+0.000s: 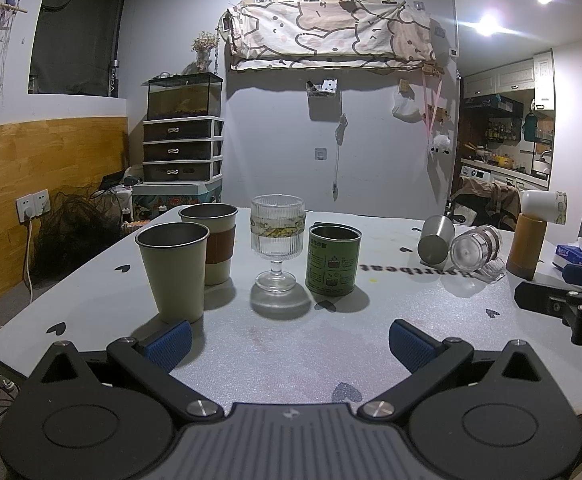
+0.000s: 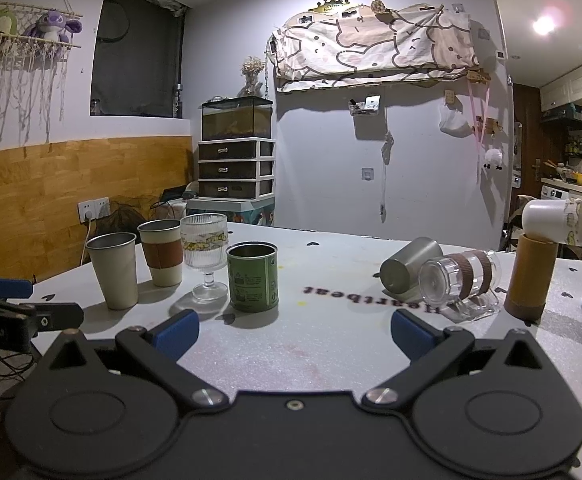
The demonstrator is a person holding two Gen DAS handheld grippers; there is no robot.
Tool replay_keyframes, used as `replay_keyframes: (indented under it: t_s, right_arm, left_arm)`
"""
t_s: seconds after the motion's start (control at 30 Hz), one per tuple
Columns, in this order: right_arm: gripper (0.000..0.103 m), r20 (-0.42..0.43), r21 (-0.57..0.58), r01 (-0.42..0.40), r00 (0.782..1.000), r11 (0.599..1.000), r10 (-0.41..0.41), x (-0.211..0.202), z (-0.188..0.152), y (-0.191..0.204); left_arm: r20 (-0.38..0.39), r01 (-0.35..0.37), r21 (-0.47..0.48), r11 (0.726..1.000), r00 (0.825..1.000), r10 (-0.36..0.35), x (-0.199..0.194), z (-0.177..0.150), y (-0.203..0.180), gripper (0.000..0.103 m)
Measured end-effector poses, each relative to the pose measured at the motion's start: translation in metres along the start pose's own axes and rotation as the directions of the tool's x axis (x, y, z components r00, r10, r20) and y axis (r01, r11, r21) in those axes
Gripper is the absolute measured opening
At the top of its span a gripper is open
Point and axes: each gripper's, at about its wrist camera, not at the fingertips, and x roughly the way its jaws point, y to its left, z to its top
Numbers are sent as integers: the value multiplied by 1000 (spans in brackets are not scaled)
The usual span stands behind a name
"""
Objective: Flip cup upright
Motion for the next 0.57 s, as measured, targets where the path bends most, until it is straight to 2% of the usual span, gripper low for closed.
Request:
replay_keyframes:
  t_s: [0.57]
  right_arm:
    - [103, 0, 2, -1, 1000, 1000, 1, 0, 0, 0]
  left_arm:
    - [-2, -4, -9, 1000, 1000, 4, -2, 1, 4, 103]
